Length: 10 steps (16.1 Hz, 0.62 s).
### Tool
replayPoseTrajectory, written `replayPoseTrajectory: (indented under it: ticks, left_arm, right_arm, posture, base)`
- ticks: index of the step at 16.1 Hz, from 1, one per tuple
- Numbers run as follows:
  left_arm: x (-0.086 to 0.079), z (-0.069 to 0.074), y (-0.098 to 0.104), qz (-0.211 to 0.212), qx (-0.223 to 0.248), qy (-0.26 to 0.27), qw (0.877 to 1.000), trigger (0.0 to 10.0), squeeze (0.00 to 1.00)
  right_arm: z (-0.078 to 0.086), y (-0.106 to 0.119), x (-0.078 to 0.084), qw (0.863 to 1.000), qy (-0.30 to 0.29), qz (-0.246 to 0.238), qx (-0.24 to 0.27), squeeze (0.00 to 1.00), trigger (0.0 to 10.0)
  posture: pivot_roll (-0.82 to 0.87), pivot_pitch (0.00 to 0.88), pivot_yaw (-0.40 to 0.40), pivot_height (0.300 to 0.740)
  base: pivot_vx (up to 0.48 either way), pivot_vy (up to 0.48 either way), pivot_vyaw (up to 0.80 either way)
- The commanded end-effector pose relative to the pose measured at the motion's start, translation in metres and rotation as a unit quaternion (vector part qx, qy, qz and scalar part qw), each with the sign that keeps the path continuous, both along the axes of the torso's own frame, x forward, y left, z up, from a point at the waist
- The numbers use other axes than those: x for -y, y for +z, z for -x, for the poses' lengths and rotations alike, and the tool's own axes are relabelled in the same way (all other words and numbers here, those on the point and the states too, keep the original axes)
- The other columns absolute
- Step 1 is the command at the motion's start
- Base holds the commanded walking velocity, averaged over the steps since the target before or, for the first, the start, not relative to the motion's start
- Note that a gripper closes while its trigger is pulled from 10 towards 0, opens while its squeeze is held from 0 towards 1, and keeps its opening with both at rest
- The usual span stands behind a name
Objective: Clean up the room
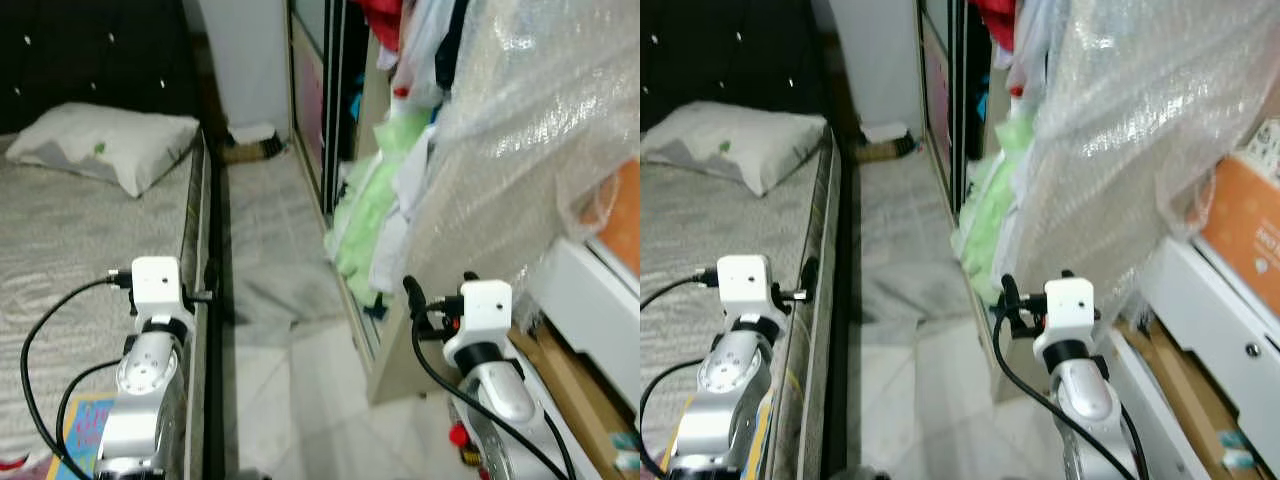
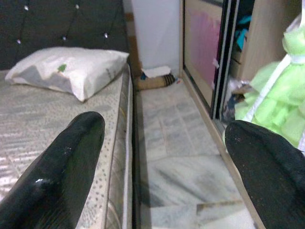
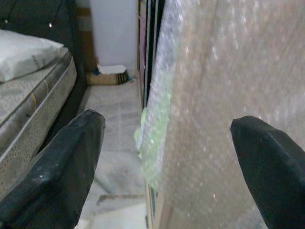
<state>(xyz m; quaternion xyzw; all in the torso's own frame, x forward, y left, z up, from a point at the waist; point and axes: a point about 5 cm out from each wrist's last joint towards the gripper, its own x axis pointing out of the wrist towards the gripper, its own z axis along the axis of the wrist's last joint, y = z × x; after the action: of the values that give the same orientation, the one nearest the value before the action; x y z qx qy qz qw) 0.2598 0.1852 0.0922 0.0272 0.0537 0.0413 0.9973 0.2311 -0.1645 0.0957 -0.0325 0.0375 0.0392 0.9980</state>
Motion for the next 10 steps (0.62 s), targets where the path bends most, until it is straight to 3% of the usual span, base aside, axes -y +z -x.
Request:
replayPoseTrajectory:
  ticks: [1, 10]
  left_arm:
    - [-0.0009, -0.0006, -0.0019, 0.0, -0.008, 0.002, 1.0, 10.0, 0.0]
    - [-0.0003, -0.0011, -0.0026, 0.001, -0.011, 0.003, 1.0, 10.0, 0.0]
  right_arm:
    - [-0.0022, 0.0006, 0.0011, 1.0, -0.001, -0.002, -0.002, 0.0, 10.0]
    - [-0.0027, 0.0007, 0.0014, 1.0, -0.001, -0.004, -0.002, 0.0, 10.0]
  posture:
    - [-0.05, 0.0, 0.025, 0.74]
    - [-0.05, 0.0, 0.024, 0.74]
  base:
    - [0.0, 0.0, 0.0]
    - [0.0, 0.0, 0.0]
